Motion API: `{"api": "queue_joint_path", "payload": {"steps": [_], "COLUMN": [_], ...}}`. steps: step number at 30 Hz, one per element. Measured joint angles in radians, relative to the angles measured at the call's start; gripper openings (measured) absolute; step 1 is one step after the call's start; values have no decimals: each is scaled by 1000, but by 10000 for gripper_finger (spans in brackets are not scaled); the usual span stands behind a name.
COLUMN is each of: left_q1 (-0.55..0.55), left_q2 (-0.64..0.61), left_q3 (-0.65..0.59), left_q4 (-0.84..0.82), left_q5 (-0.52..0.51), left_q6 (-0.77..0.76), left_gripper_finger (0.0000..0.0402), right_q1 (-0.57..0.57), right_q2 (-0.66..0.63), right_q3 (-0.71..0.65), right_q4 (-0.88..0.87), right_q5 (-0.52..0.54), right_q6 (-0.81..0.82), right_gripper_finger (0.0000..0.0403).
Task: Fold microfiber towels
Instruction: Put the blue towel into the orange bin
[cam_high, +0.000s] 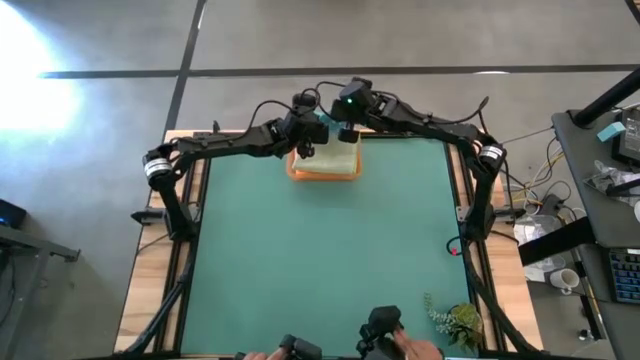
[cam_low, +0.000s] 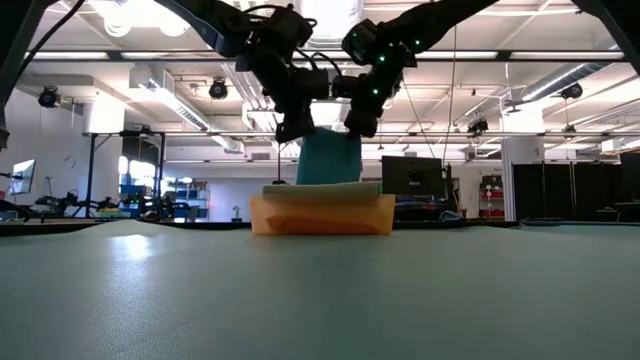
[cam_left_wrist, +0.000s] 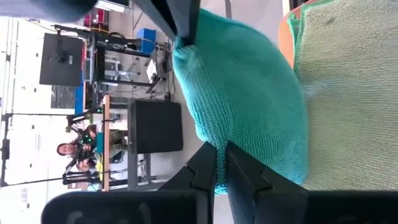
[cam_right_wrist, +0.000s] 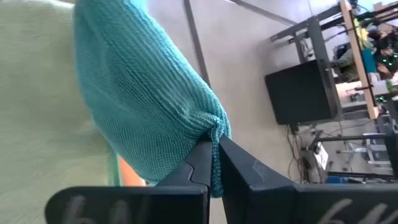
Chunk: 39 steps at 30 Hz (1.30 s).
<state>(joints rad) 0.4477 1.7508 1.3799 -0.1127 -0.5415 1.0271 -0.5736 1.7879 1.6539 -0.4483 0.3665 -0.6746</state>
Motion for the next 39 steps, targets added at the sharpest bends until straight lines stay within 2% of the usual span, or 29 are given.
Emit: {"api": "queue_joint_path", "payload": {"steps": [6, 10, 14, 16, 22, 29, 33, 39], "left_q1": [-5, -9, -10, -11, -16, -21, -32, -66], "left_q2": [0, 0, 0, 0, -7, -14, -14, -14], "left_q3": [-1, -1, -1, -1, 0, 0, 0, 0], "left_q4": [-8, -93, -194, -222, -293, -357, -370, -382], "left_q5": [-10, -8, 134, 167, 170, 175, 177, 239], "left_q6": [0, -35, -149, -178, -355, -467, -473, -476], "left_gripper_finger": [11, 11, 11, 11, 11, 12, 32, 91], "right_q1": [46, 75, 94, 96, 103, 121, 130, 135], "right_q2": [-1, -1, -2, -2, -2, -2, -2, -2], "right_q3": [-6, -12, -25, -28, -29, -29, -29, -29], "right_q4": [-109, -175, -186, -195, -241, -309, -316, -320], "right_q5": [0, -2, -11, -43, -154, -263, -270, -270], "right_q6": [46, 73, 85, 109, 206, 324, 369, 400], "right_gripper_finger": [8, 8, 8, 8, 8, 9, 15, 51]}}
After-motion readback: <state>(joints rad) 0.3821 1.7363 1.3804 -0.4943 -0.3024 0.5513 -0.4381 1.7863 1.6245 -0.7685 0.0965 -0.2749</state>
